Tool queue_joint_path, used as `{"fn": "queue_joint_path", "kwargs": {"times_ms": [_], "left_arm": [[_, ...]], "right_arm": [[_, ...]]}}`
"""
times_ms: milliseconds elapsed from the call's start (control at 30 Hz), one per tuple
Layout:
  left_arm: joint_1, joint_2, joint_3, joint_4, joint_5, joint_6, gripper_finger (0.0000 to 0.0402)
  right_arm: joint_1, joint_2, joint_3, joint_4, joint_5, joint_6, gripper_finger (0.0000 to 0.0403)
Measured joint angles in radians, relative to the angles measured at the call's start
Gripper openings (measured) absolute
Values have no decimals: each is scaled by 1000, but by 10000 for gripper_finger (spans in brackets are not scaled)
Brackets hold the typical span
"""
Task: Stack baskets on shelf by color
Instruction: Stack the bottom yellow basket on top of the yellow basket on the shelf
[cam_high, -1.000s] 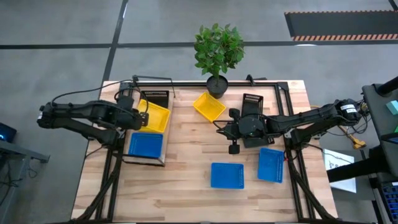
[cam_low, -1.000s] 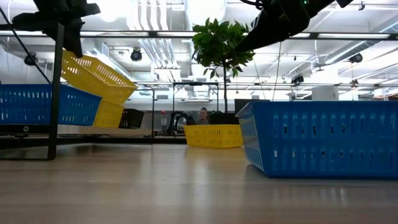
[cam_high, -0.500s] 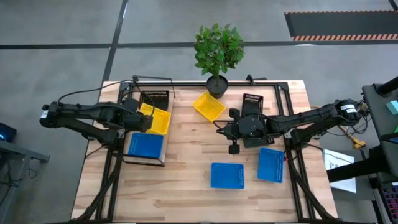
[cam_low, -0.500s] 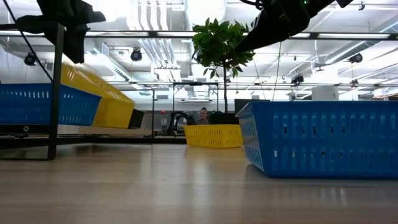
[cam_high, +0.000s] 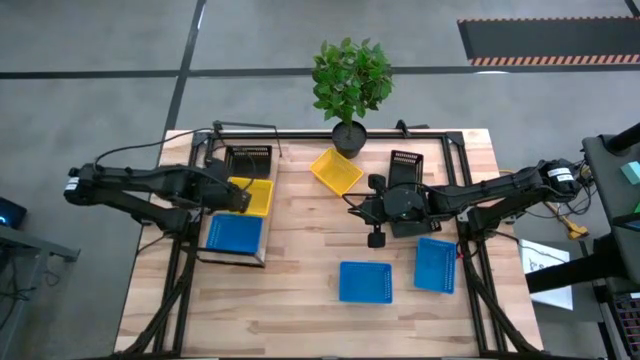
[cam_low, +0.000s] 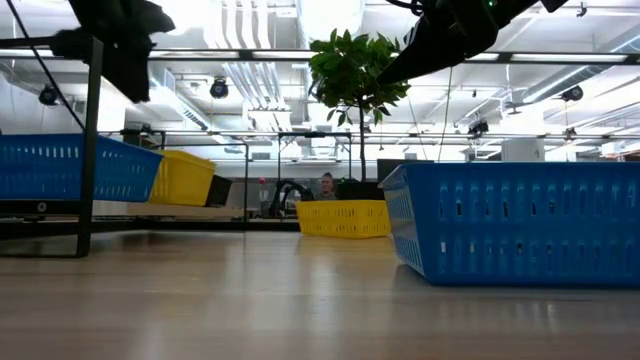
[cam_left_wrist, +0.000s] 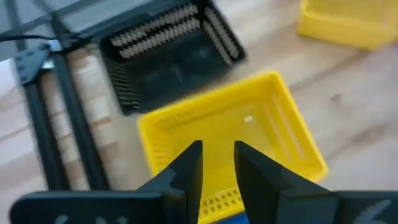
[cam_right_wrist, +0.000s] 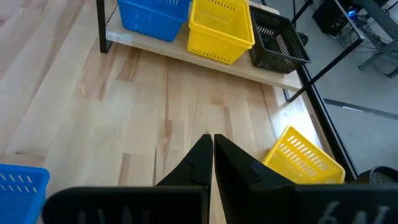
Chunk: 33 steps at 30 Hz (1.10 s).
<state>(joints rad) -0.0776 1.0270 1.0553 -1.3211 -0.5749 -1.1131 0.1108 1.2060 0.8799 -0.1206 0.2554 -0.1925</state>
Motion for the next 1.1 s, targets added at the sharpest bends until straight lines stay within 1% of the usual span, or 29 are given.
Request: {"fn": "queue_joint_path", "kwargs": {"times_ms": [100, 300, 367, 567, 700, 1100], "left_arm": [[6, 45, -26, 31, 51, 61, 53], [33, 155, -59, 6, 67, 104, 12], [48, 191, -65, -10, 69, 122, 3], [100, 283, -89, -32, 73, 164, 3], [127, 315, -118, -34, 85, 203, 3], [151, 317, -126, -88, 83, 212, 3]], "right_arm": [[0, 0, 0, 7, 0, 1, 9], [0, 0, 0, 7, 0, 2, 9], [0, 0, 0, 7, 0, 10, 9], [0, 0, 0, 7, 0, 11, 9], [0, 0, -1, 6, 0, 10, 9], [0, 0, -1, 6, 0, 10, 9]]}}
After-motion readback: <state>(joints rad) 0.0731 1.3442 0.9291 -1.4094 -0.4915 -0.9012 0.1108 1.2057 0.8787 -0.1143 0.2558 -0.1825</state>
